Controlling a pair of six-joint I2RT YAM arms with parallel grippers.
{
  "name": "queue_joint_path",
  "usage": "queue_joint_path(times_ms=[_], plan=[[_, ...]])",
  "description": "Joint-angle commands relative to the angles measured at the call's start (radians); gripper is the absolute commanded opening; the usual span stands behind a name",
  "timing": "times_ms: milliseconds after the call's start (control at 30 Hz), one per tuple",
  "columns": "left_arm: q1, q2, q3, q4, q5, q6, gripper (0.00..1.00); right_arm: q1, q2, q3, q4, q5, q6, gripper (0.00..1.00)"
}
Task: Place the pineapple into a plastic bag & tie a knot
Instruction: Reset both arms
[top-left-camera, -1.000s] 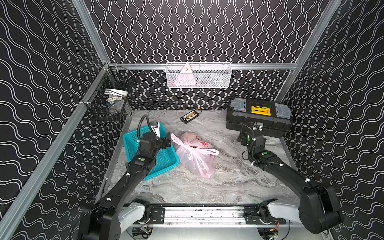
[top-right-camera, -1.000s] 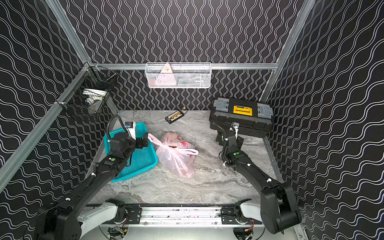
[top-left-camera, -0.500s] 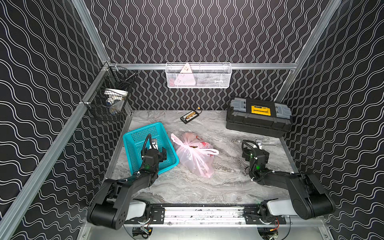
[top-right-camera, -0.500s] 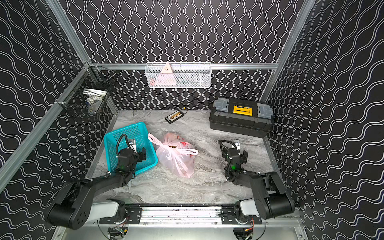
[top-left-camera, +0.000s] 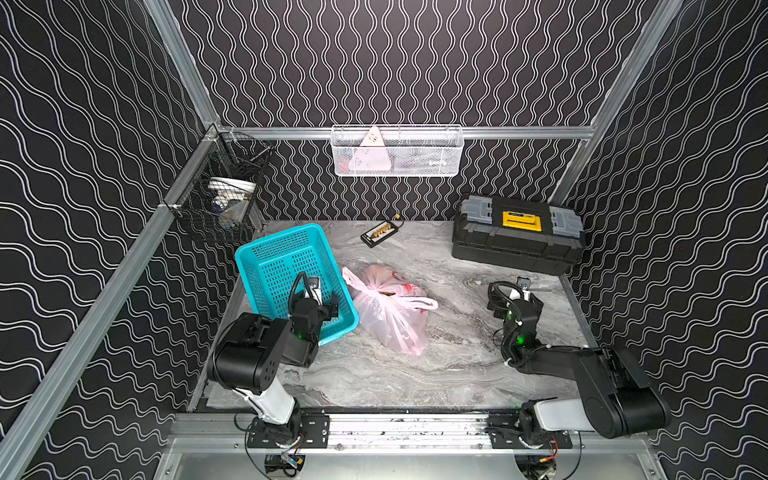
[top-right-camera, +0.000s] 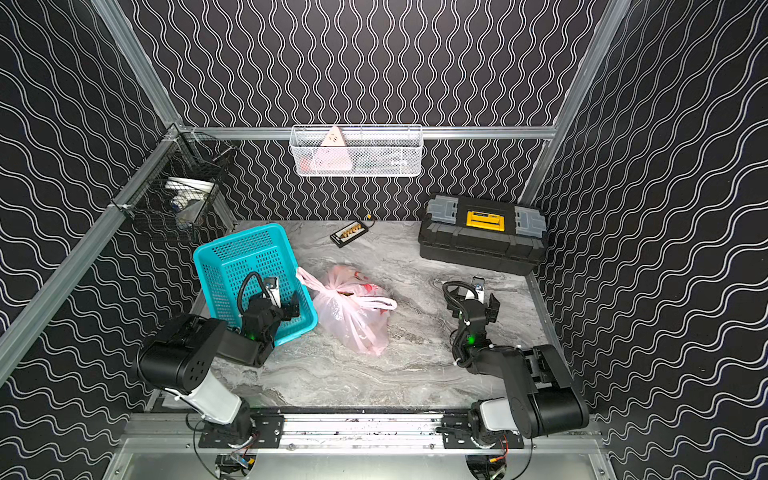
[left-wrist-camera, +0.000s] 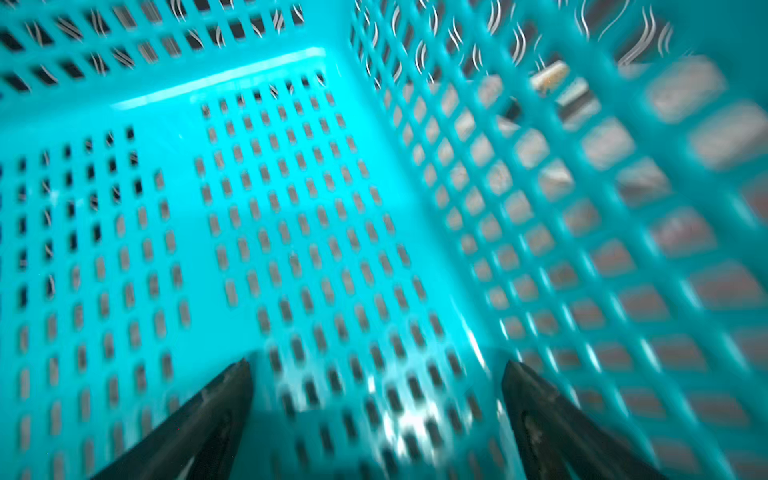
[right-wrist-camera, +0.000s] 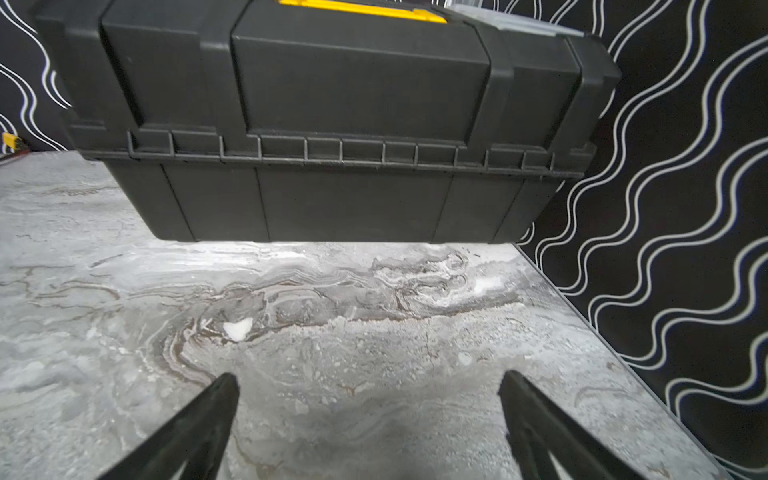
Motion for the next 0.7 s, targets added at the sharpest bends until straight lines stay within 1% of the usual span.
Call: queue_joint_path(times_ms=[0, 100, 233, 333, 367, 400, 433, 467, 500, 567, 633, 667], plan=[[0.005, 0.005, 0.024, -0.026, -0.034, -0.012, 0.99, 0.000, 0.001, 0.007, 0.024, -0.020, -0.009, 1.00], [0.005, 0.005, 0.027, -0.033, -0.032, -0.013, 0.99, 0.000, 0.023, 0.013, 0.045, -0.049, -0.041, 1.00], [0.005, 0.007, 0.029, -0.033, -0.032, -0.011, 0.99, 0.000, 0.056, 0.041, 0.039, -0.113, -0.026, 1.00], [0.007, 0.009, 0.032, -0.036, -0.031, -0.012, 0.99, 0.000, 0.140, 0.040, 0.148, -0.133, -0.026, 1.00], [0.006, 0.005, 0.034, -0.048, -0.031, -0.018, 0.99, 0.000, 0.187, 0.033, 0.211, -0.122, -0.022, 1.00], [0.007, 0.006, 0.033, -0.039, -0.031, -0.015, 0.99, -0.001, 0.230, 0.018, 0.312, -0.122, -0.035, 1.00], [0.007, 0.008, 0.033, -0.038, -0.031, -0.013, 0.99, -0.001, 0.262, 0.001, 0.392, -0.087, -0.040, 1.00], [0.007, 0.005, 0.034, -0.044, -0.031, -0.017, 0.99, -0.006, 0.257, -0.012, 0.404, -0.084, -0.022, 1.00], [0.007, 0.007, 0.033, -0.035, -0.031, -0.014, 0.99, -0.011, 0.240, -0.015, 0.373, -0.090, -0.006, 1.00], [0.007, 0.008, 0.034, -0.040, -0.031, -0.015, 0.99, -0.022, 0.225, -0.017, 0.341, -0.128, 0.008, 1.00], [0.007, 0.008, 0.034, -0.042, -0.031, -0.014, 0.99, -0.034, 0.250, -0.027, 0.398, -0.153, 0.004, 1.00], [0.007, 0.007, 0.034, -0.038, -0.031, -0.014, 0.99, -0.047, 0.272, -0.041, 0.422, -0.168, 0.023, 1.00]])
